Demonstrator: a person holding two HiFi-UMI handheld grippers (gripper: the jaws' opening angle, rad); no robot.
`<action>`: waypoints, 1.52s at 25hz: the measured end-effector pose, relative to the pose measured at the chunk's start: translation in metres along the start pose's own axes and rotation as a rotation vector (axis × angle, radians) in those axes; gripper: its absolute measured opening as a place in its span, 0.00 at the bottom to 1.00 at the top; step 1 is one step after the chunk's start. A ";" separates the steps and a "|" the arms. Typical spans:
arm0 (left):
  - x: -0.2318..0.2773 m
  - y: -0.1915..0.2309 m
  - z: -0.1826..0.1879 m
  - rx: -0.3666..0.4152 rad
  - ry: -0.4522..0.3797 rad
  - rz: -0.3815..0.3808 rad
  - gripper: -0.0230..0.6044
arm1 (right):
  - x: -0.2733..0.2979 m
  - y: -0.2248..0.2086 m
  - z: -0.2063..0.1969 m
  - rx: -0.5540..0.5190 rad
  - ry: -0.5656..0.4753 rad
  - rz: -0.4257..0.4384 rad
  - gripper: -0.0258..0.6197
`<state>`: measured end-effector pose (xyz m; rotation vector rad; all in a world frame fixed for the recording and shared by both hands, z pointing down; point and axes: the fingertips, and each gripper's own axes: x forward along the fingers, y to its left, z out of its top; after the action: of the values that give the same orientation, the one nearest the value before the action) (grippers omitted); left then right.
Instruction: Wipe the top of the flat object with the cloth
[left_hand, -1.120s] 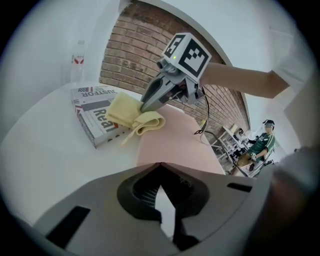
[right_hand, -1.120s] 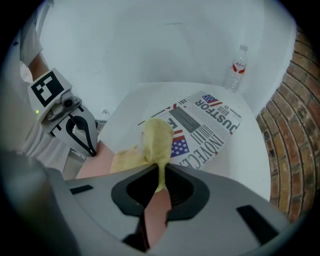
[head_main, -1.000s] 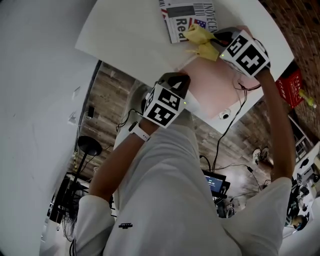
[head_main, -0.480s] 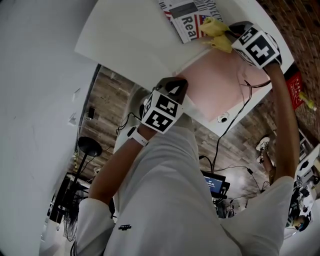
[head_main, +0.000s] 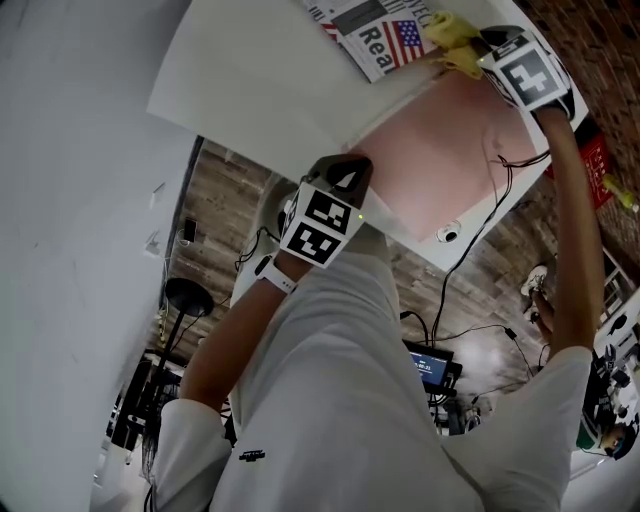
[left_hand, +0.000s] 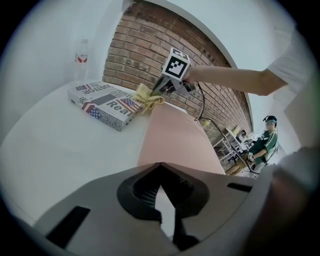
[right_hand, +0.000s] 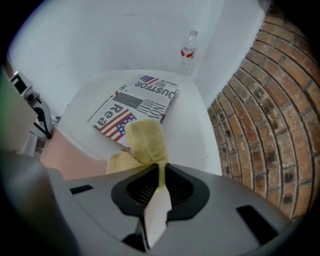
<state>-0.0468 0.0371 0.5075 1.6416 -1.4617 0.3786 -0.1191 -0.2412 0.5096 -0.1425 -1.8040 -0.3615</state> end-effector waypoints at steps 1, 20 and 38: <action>0.000 0.000 0.001 0.000 -0.001 -0.002 0.06 | -0.002 -0.008 -0.003 0.023 0.000 -0.040 0.12; -0.015 -0.006 0.026 0.076 -0.066 -0.086 0.07 | -0.150 0.022 -0.068 0.628 -0.372 -0.514 0.12; -0.122 -0.052 0.122 0.169 -0.313 -0.253 0.06 | -0.305 0.175 -0.095 0.997 -0.721 -0.657 0.12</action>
<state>-0.0702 0.0187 0.3297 2.0675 -1.4511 0.1074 0.0988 -0.0776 0.2674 1.1653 -2.5025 0.2136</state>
